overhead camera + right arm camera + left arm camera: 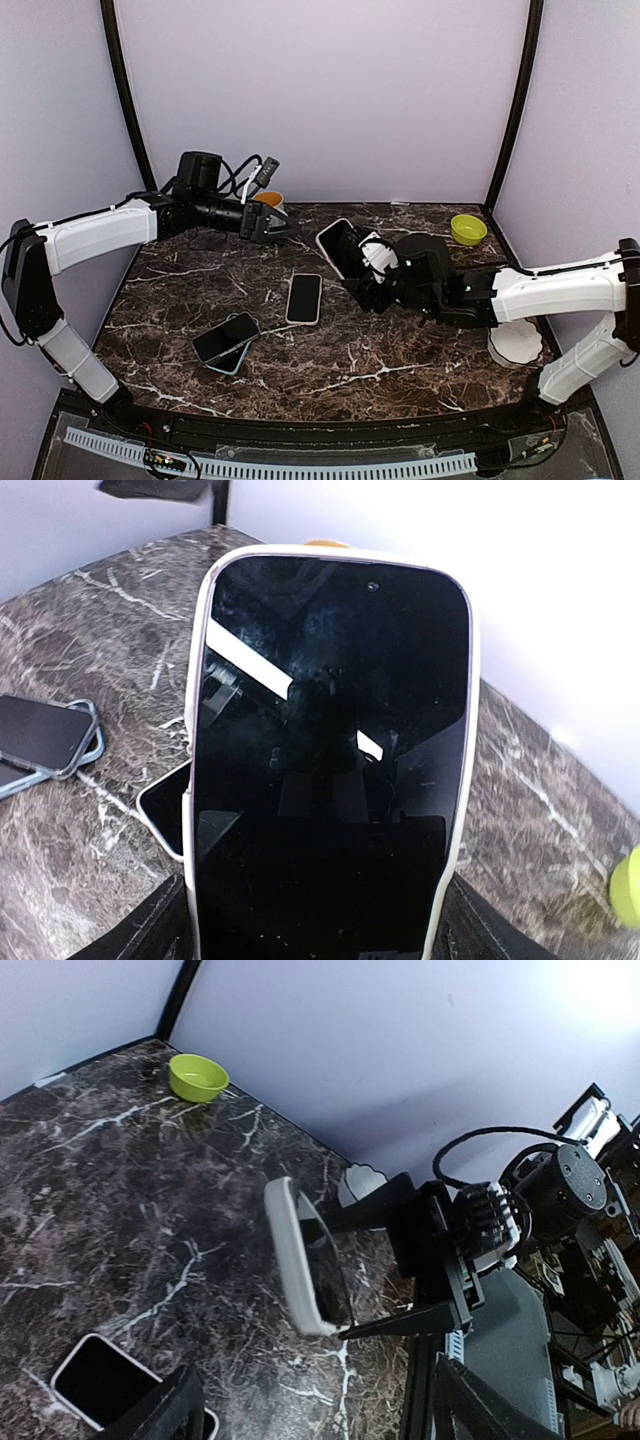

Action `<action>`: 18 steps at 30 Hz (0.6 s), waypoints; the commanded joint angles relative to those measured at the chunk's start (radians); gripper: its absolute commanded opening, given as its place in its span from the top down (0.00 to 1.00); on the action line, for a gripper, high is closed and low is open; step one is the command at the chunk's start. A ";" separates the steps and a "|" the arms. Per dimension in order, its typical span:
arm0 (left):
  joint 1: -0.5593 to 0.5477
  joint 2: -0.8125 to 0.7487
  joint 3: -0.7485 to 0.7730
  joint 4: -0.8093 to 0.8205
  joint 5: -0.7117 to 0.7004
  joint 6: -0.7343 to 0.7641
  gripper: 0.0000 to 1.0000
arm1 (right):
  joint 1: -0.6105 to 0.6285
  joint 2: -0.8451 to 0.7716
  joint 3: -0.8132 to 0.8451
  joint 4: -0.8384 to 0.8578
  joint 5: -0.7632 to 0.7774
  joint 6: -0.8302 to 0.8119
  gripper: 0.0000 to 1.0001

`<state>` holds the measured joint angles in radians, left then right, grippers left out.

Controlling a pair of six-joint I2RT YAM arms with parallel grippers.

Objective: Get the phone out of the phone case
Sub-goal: Pass from the right arm to the left

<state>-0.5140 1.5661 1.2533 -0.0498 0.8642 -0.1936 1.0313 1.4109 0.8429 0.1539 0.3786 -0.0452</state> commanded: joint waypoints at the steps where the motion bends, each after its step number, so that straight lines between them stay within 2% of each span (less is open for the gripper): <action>1: -0.045 0.007 -0.014 0.039 0.057 -0.022 0.19 | 0.054 -0.056 -0.053 0.239 -0.008 -0.220 1.00; 4: -0.063 0.003 -0.003 0.003 0.033 0.001 0.20 | 0.082 -0.063 -0.078 0.313 0.004 -0.301 1.00; 10: -0.108 -0.003 0.000 -0.022 0.013 0.020 0.24 | 0.113 -0.030 -0.035 0.316 0.065 -0.371 1.00; 14: -0.131 0.001 0.009 -0.048 -0.015 0.034 0.31 | 0.133 -0.021 -0.020 0.311 0.091 -0.405 1.00; 18: -0.152 0.006 0.020 -0.063 -0.025 0.035 0.49 | 0.151 -0.010 -0.004 0.314 0.113 -0.418 1.00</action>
<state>-0.6479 1.5799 1.2526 -0.0818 0.8509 -0.1768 1.1591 1.3956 0.7826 0.3481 0.4427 -0.4255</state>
